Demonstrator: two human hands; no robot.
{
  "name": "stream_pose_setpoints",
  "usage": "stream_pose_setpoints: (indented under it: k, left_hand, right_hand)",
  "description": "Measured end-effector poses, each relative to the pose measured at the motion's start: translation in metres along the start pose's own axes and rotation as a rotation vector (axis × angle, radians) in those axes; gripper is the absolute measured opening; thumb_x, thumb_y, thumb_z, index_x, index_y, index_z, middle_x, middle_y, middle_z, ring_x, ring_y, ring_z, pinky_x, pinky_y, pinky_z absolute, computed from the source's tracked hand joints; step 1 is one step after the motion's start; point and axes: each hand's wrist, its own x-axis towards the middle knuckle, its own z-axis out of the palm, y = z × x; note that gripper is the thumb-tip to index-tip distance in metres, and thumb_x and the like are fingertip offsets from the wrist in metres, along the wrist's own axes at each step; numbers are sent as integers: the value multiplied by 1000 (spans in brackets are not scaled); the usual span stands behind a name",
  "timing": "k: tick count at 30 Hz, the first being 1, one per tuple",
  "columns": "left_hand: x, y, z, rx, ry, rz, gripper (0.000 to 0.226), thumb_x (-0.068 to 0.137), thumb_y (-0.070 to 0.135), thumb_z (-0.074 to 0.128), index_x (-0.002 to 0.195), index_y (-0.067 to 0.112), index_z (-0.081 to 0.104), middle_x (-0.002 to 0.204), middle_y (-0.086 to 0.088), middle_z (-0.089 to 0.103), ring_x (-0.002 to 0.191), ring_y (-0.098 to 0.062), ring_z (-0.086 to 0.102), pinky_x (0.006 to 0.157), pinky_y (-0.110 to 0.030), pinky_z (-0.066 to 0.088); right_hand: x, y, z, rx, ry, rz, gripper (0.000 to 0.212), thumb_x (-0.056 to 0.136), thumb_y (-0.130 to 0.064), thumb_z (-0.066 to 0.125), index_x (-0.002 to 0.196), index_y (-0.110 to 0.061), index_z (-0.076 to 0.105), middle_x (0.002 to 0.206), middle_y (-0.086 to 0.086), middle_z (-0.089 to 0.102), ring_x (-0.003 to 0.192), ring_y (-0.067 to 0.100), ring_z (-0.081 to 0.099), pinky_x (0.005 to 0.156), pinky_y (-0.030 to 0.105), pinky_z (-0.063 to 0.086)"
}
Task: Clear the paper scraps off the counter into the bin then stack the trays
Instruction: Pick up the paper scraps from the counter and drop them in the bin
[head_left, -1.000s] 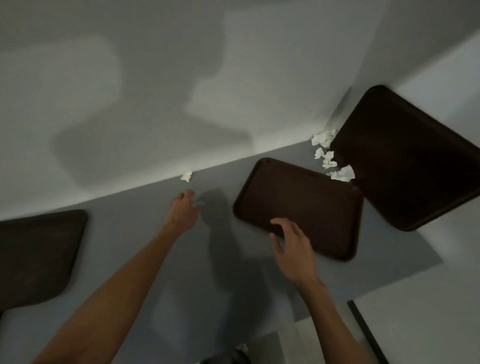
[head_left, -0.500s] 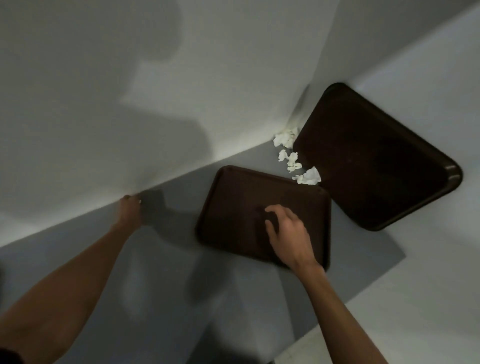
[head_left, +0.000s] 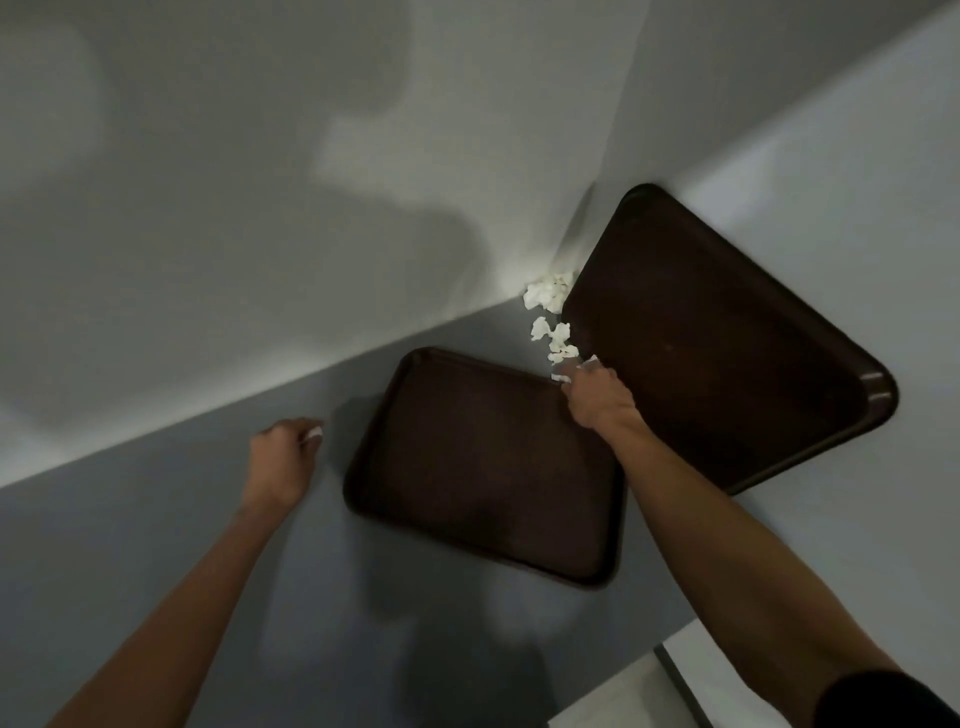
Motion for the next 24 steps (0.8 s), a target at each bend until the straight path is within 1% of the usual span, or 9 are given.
stream_pose_setpoints:
  k: [2, 5, 9, 12, 14, 17, 19, 20, 24]
  left_hand:
    - [-7, 24, 10, -24, 18, 1, 17, 91, 2, 73, 106, 5, 80, 106, -19, 77, 98, -35, 75, 89, -41, 56]
    - [-17, 56, 24, -99, 21, -8, 20, 90, 4, 74, 108, 9, 80, 107, -15, 77, 98, -31, 75, 91, -37, 54]
    - [-25, 96, 37, -120, 44, 21, 23, 86, 4, 78, 108, 12, 80, 106, -12, 78, 95, -29, 75, 90, -32, 53]
    - [-29, 118, 40, -149, 48, 43, 23, 87, 7, 78, 109, 12, 80, 107, -10, 78, 95, -26, 75, 92, -25, 50]
    - [-35, 134, 41, -162, 41, 63, 22, 89, 10, 78, 110, 13, 80, 108, -7, 78, 97, -22, 74, 90, -16, 44]
    - [-52, 161, 40, -195, 30, 96, 20, 91, 14, 76, 111, 16, 79, 109, -3, 77, 96, -17, 73, 89, -8, 40]
    - [-70, 181, 39, -238, 10, 129, 19, 92, 13, 75, 111, 15, 78, 107, -3, 77, 92, -12, 71, 87, 2, 36]
    - [-81, 191, 39, -258, -6, 149, 19, 92, 13, 75, 111, 15, 78, 106, -1, 77, 90, -10, 71, 87, 2, 38]
    - [-134, 221, 43, -388, -99, 183, 22, 92, 15, 76, 112, 22, 71, 97, 8, 76, 85, 1, 71, 82, -11, 54]
  right_hand:
    - [8, 5, 7, 30, -11, -35, 33, 108, -33, 48, 136, -28, 64, 133, 15, 63, 117, 36, 63, 98, 45, 56]
    - [12, 11, 11, 136, 48, -69, 26, 109, -24, 54, 124, -13, 73, 119, 16, 71, 107, 34, 71, 91, 37, 58]
    - [17, 24, 10, 384, 138, -21, 18, 101, -9, 67, 111, -16, 80, 108, 9, 77, 99, 23, 74, 82, 21, 51]
    - [0, 24, -3, 610, 240, 16, 17, 99, -10, 70, 106, -18, 82, 110, 10, 78, 101, 21, 73, 92, 28, 57]
    - [-23, 24, -14, 669, 302, -1, 16, 98, -8, 71, 102, -21, 79, 107, 7, 77, 99, 19, 73, 89, 29, 59]
    - [-72, 27, -27, 708, 392, -62, 21, 97, -2, 69, 110, -19, 71, 112, 2, 74, 104, 15, 70, 84, 22, 53]
    - [-114, 31, -31, 749, 417, -46, 27, 99, 0, 65, 120, -17, 66, 117, 1, 71, 109, 12, 65, 87, 19, 47]
    - [-136, 34, -31, 768, 436, -28, 27, 100, 0, 64, 121, -17, 65, 118, 1, 71, 110, 11, 64, 88, 18, 46]
    - [-232, 57, -17, 790, 509, 39, 22, 98, -6, 68, 108, -25, 71, 116, -6, 72, 106, 7, 66, 86, 9, 46]
